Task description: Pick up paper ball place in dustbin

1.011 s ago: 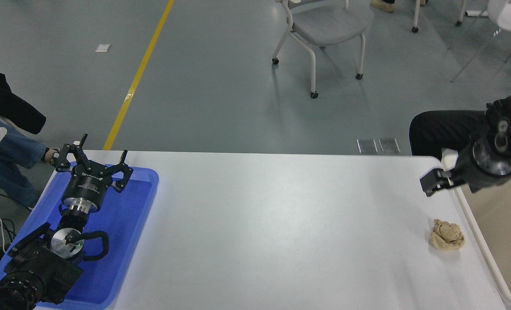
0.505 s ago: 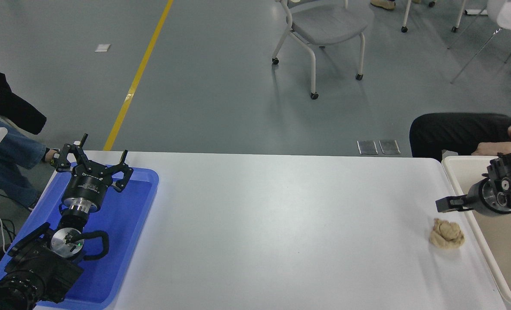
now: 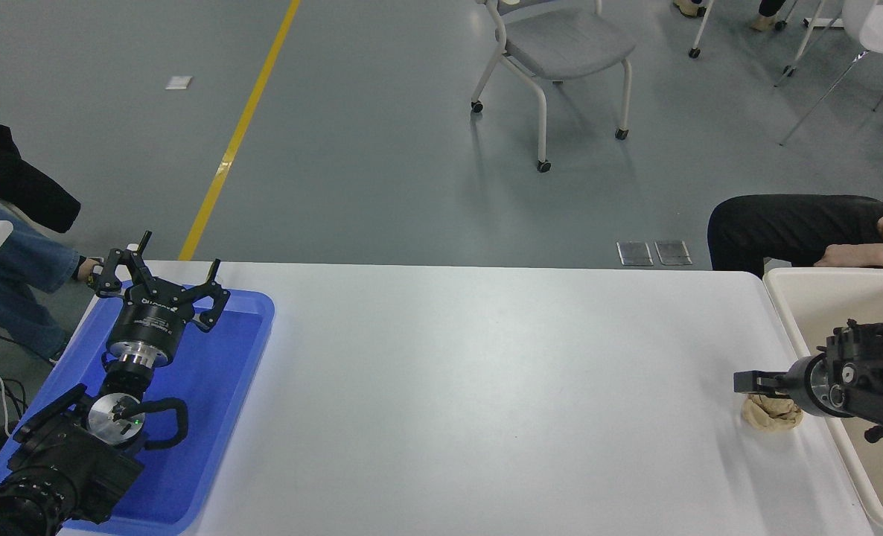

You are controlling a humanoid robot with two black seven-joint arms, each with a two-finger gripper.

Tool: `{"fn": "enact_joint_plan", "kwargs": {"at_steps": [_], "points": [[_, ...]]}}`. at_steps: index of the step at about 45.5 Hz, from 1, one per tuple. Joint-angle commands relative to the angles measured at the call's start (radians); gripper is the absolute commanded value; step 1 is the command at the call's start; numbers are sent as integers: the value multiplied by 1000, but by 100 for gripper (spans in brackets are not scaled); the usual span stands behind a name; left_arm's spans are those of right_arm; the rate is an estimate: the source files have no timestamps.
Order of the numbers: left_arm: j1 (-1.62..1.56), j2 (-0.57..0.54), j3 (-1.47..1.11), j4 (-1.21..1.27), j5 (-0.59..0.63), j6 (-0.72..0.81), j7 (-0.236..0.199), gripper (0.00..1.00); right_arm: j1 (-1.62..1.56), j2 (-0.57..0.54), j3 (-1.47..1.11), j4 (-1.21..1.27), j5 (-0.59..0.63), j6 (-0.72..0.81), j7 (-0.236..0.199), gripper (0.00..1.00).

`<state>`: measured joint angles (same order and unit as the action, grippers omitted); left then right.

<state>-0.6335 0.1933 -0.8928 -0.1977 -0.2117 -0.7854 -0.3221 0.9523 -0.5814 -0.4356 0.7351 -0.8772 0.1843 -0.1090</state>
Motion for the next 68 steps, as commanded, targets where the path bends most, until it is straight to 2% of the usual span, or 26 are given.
{"fn": "enact_joint_plan", "kwargs": {"at_steps": [1,4,11,14,17,21,22,24,25,35,41,57,68], "points": [[0,0,0,0,0,0,0,100,-66,35,37,-60,1,-8,2,97],[0,0,0,0,0,0,0,100,-78,37,49,-65,1,-31,2,94],[0,0,0,0,0,0,0,100,-107,46,64,-83,1,-45,3,77],[0,0,0,0,0,0,0,100,-115,48,66,-85,1,-46,3,55],[0,0,0,0,0,0,0,100,-119,49,78,-85,1,-46,3,39],[0,0,0,0,0,0,0,100,-119,49,80,-85,3,-45,5,30],[0,0,0,3,0,0,0,100,-119,49,80,-85,3,-45,5,24],[0,0,0,3,0,0,0,100,-118,48,86,-83,7,-43,5,6],[0,0,0,0,0,0,0,100,-118,48,90,-83,7,-43,5,0],[0,-2,0,0,0,0,0,100,-77,26,86,21,6,-37,6,0],[-2,-2,0,0,2,0,0,100,34,-80,29,134,3,-20,6,0],[-3,-2,0,0,2,0,0,100,512,-273,-293,389,3,72,6,0],[-3,-2,0,0,0,0,0,100,850,-316,-503,489,3,191,5,0]]}}
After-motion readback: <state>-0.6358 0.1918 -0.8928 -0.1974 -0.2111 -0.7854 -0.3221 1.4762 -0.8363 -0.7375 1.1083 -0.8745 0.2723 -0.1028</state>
